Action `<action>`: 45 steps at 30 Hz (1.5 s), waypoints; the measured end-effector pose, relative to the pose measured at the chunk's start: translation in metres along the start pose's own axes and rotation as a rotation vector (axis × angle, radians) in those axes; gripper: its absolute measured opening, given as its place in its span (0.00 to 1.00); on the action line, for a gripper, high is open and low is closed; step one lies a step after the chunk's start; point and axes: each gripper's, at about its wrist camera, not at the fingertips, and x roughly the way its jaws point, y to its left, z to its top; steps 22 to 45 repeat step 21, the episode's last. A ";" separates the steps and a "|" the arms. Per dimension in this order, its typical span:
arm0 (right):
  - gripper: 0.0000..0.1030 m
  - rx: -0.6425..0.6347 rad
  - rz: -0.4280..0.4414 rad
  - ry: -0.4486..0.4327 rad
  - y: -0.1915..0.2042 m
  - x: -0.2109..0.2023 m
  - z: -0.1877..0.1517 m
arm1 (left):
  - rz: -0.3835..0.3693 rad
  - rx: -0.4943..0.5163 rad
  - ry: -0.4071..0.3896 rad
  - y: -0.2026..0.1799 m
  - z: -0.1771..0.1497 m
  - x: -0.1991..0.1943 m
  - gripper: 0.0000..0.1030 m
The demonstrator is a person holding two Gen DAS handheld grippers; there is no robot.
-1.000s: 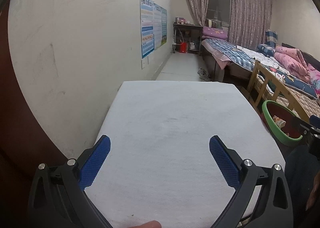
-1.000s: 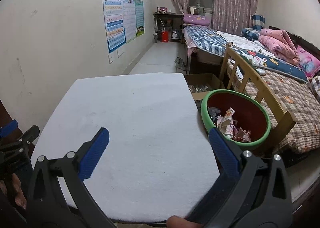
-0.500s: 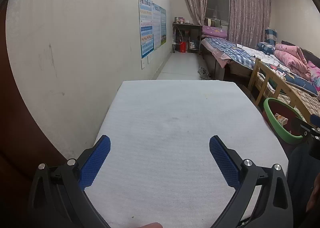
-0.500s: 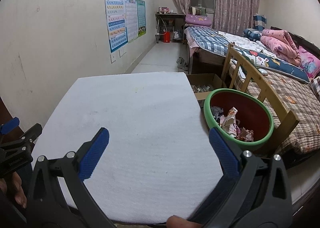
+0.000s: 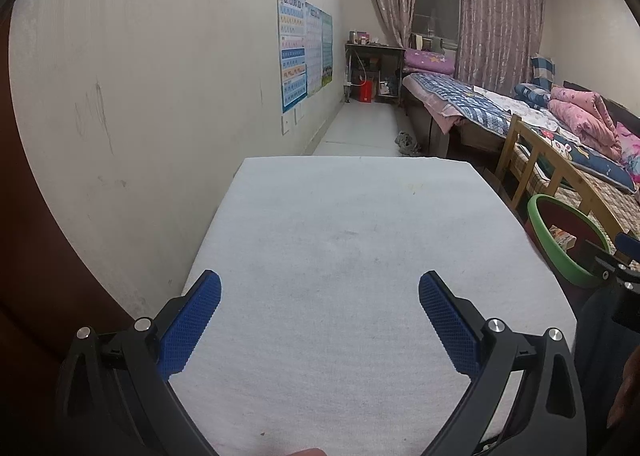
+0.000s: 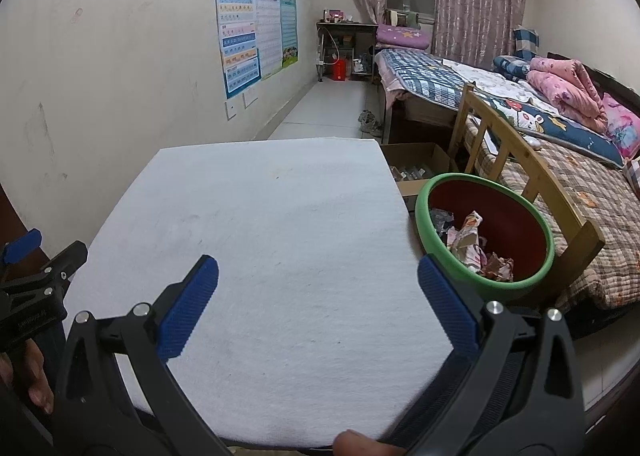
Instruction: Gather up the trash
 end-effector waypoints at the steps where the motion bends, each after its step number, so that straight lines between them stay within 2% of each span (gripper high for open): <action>1: 0.95 -0.003 0.001 0.002 0.000 0.000 0.000 | -0.003 -0.003 -0.002 0.000 0.000 0.000 0.92; 13: 0.95 -0.012 -0.001 0.004 0.003 0.001 -0.001 | -0.017 0.001 -0.042 -0.004 -0.001 -0.007 0.92; 18: 0.95 -0.014 0.000 0.006 0.003 0.002 -0.001 | -0.001 0.024 -0.017 -0.007 0.000 -0.002 0.92; 45: 0.95 -0.015 -0.001 0.007 0.003 0.002 -0.001 | 0.005 0.014 -0.017 -0.004 0.001 -0.003 0.92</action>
